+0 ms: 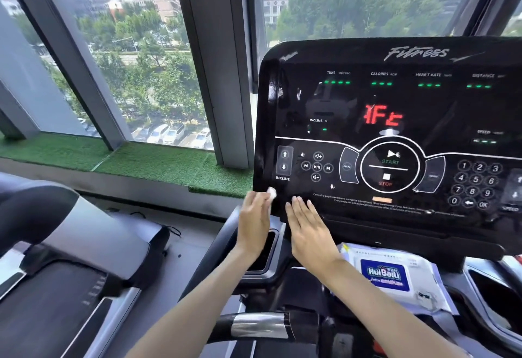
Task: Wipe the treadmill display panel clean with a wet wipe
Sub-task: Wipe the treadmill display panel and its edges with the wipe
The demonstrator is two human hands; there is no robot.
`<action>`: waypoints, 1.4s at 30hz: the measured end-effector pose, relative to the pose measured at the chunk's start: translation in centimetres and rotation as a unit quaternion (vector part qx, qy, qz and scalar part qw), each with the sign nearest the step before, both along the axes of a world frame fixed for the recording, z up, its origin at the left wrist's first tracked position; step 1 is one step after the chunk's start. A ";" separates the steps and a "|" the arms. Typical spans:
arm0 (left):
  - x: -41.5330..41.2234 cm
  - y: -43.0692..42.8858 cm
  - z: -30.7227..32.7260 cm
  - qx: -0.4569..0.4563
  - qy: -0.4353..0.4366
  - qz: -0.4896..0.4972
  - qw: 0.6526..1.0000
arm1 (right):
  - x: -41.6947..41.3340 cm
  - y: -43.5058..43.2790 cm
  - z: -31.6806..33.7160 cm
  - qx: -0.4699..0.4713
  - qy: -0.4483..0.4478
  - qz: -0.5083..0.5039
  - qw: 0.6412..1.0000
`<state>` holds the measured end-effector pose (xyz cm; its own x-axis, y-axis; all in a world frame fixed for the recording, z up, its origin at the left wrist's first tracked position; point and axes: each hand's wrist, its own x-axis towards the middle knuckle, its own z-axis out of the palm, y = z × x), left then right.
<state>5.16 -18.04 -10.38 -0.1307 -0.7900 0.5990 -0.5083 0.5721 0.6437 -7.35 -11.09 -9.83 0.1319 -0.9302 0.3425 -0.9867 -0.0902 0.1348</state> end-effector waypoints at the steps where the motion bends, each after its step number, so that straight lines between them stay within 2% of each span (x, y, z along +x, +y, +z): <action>1: -0.5 0.8 -0.3 -0.008 -0.029 -0.047 0.998 | 0.0 -0.1 -0.2 -0.001 0.000 0.001 1.000; 3: -0.5 1.0 -0.6 -0.016 -0.061 -0.097 0.993 | 0.0 -0.1 -0.3 -0.005 0.001 0.001 1.000; 4: -0.1 0.5 -0.5 -0.017 -0.059 -0.083 0.995 | 0.1 -0.1 -0.3 -0.007 0.002 0.002 1.000; 7: 1.1 -1.2 -0.1 -0.001 0.012 0.047 0.999 | 0.1 0.0 -0.1 -0.013 0.012 0.004 1.000; 8: 1.1 -1.3 0.0 -0.007 0.008 0.061 0.998 | 0.1 0.0 -0.1 -0.014 0.016 0.003 1.000; 12: 0.5 0.3 -1.0 -0.088 -0.172 -0.066 0.979 | -0.1 -0.2 -0.4 -0.016 0.020 0.007 1.000; 14: 0.9 -0.9 -0.2 -0.097 -0.180 -0.067 0.977 | -0.2 -0.3 -0.3 -0.010 0.022 0.011 1.000; 18: 0.5 -4.6 5.5 -0.127 -0.117 -0.028 0.985 | -0.3 -0.1 1.0 -0.038 0.033 0.023 0.998; 23: -1.9 -8.9 14.1 -0.145 -0.087 0.017 0.985 | -1.5 -3.2 7.6 -0.104 0.069 -0.004 0.992; 27: -3.9 -11.7 19.7 -0.086 0.024 0.093 0.992 | -4.6 -6.0 13.8 -0.146 0.040 -0.073 0.986; 30: -6.3 -11.6 21.9 -0.041 0.118 0.157 0.980 | -7.0 -7.2 17.2 -0.178 0.009 -0.099 0.979; 31: -7.3 -11.1 22.3 -0.046 0.114 0.144 0.982 | -7.6 -7.4 18.0 -0.188 -0.001 -0.105 0.977; 34: -8.5 -10.4 22.1 -0.104 0.025 0.059 0.993 | -8.9 -7.5 19.1 -0.194 -0.015 -0.109 0.975; 35: -8.3 -10.8 22.1 -0.108 0.037 0.060 0.992 | -9.2 -7.5 19.2 -0.188 -0.013 -0.107 0.976; 38: -8.6 -11.6 22.8 -0.040 0.186 0.147 0.971 | -10.0 -7.5 18.8 -0.166 0.014 -0.104 0.981; 39: -9.2 -11.2 23.1 -0.045 0.184 0.151 0.970 | -10.1 -7.5 18.6 -0.165 0.020 -0.103 0.981; 42: -11.0 -10.4 23.0 -0.152 0.018 0.065 0.986 | -10.0 -7.7 18.5 -0.171 0.031 -0.097 0.980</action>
